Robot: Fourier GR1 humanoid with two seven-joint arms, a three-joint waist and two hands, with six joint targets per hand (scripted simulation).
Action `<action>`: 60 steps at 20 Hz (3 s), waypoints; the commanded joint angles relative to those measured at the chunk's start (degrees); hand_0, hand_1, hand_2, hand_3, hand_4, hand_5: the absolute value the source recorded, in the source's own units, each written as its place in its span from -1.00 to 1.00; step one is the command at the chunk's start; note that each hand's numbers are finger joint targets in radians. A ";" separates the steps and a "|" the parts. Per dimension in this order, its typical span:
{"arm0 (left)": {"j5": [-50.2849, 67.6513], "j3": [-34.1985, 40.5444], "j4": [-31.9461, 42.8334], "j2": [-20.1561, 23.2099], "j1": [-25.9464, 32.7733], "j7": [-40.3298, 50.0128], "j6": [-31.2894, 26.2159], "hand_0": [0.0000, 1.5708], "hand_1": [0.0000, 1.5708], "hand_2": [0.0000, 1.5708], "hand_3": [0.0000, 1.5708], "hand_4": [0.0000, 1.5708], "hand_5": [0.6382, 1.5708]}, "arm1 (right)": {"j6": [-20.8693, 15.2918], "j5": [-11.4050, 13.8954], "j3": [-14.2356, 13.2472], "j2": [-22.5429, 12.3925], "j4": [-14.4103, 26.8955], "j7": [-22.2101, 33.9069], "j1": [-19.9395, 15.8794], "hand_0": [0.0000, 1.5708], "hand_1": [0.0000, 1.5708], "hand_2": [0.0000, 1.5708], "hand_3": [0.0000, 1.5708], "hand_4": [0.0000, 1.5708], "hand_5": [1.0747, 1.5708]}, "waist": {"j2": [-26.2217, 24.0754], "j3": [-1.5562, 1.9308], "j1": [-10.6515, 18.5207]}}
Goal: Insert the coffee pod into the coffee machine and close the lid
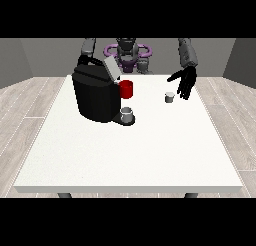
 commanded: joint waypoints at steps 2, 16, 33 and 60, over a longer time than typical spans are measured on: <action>-5.01 -1.25 6.68 -0.76 -3.71 -4.45 2.86 -1.00 -1.00 -0.63 -1.00 -1.00 1.00 | -3.15 0.10 -0.13 0.80 3.47 -0.24 -2.79 -1.00 -1.00 -1.00 -1.00 -1.00 1.00 | 1.96 0.00 1.55; -20.42 -8.00 12.85 -3.44 -8.20 -3.39 14.19 0.04 0.04 0.22 0.02 -0.53 1.00 | 1.30 -0.13 -0.50 -0.04 8.80 -2.64 -4.43 -1.00 -1.00 -1.00 -1.00 -1.00 1.00 | 0.74 0.02 0.20; -26.75 -8.05 21.33 -5.17 -14.67 -7.04 12.28 0.51 0.51 0.64 0.55 -0.36 1.00 | -1.77 1.60 -3.54 -0.56 15.61 -3.64 -4.40 -1.00 -1.00 -1.00 -1.00 -1.00 1.00 | -1.37 0.01 1.23; -18.58 0.28 15.99 -9.40 -35.35 6.48 -11.33 0.25 0.25 0.53 0.75 -0.35 1.00 | 0.11 0.94 -3.31 -0.30 17.98 -5.61 -4.48 -1.00 -1.00 -1.00 -1.00 -1.00 1.00 | -9.28 0.02 -3.23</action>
